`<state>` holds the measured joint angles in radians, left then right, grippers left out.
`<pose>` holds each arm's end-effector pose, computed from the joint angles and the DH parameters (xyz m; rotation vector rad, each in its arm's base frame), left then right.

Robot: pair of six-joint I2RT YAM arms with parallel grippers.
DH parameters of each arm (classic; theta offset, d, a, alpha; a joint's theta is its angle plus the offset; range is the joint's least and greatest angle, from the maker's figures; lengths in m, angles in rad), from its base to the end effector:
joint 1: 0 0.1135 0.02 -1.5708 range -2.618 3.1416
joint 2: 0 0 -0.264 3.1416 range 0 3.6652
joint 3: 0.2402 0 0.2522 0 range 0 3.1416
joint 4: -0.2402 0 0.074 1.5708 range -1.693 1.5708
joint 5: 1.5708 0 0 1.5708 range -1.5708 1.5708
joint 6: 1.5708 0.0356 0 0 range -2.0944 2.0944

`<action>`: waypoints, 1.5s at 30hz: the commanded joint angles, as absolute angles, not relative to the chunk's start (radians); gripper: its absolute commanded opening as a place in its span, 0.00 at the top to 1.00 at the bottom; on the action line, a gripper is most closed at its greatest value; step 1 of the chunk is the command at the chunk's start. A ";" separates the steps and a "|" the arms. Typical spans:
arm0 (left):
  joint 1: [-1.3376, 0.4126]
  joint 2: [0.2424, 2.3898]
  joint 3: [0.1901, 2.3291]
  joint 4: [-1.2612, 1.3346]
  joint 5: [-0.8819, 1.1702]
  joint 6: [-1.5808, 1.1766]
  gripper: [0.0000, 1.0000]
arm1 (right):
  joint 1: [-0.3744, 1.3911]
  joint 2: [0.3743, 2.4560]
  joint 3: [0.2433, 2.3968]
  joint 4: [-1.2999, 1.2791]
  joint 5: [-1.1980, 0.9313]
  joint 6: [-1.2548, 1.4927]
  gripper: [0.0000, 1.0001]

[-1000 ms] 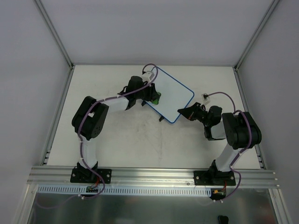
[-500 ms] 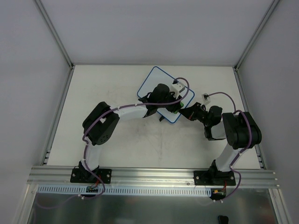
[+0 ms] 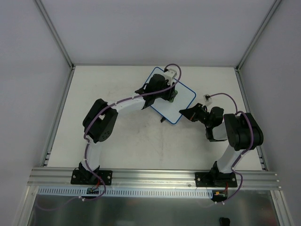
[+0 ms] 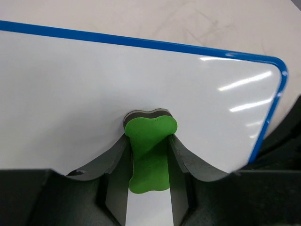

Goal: Erase the whiteboard

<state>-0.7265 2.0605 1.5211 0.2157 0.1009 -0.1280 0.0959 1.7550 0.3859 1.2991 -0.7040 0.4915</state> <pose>0.3631 -0.3274 0.2373 0.6422 1.8416 -0.6705 0.2736 0.0495 0.1380 -0.2273 1.7103 1.0144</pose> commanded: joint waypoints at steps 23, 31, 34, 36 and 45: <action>-0.511 2.109 1.512 0.189 0.133 -0.296 1.00 | 0.104 1.729 0.382 1.532 -0.727 0.460 1.00; -0.401 2.140 1.525 0.144 0.132 -0.457 1.00 | 0.104 1.727 0.380 1.532 -0.727 0.457 1.00; -0.356 2.131 1.511 0.135 0.134 -0.480 1.00 | 0.106 1.729 0.380 1.532 -0.729 0.459 1.00; -0.336 2.115 1.494 0.137 0.146 -0.503 1.00 | 0.104 1.727 0.380 1.531 -0.727 0.457 1.00; -0.295 1.754 1.264 -0.021 -0.026 -0.457 1.00 | 0.098 1.736 0.379 1.531 -0.727 0.460 1.00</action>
<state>-0.3206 1.9228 1.3029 0.0734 0.0685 -0.4583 0.0978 1.7550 0.3836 1.3132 -0.7151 0.4923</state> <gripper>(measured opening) 0.317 0.048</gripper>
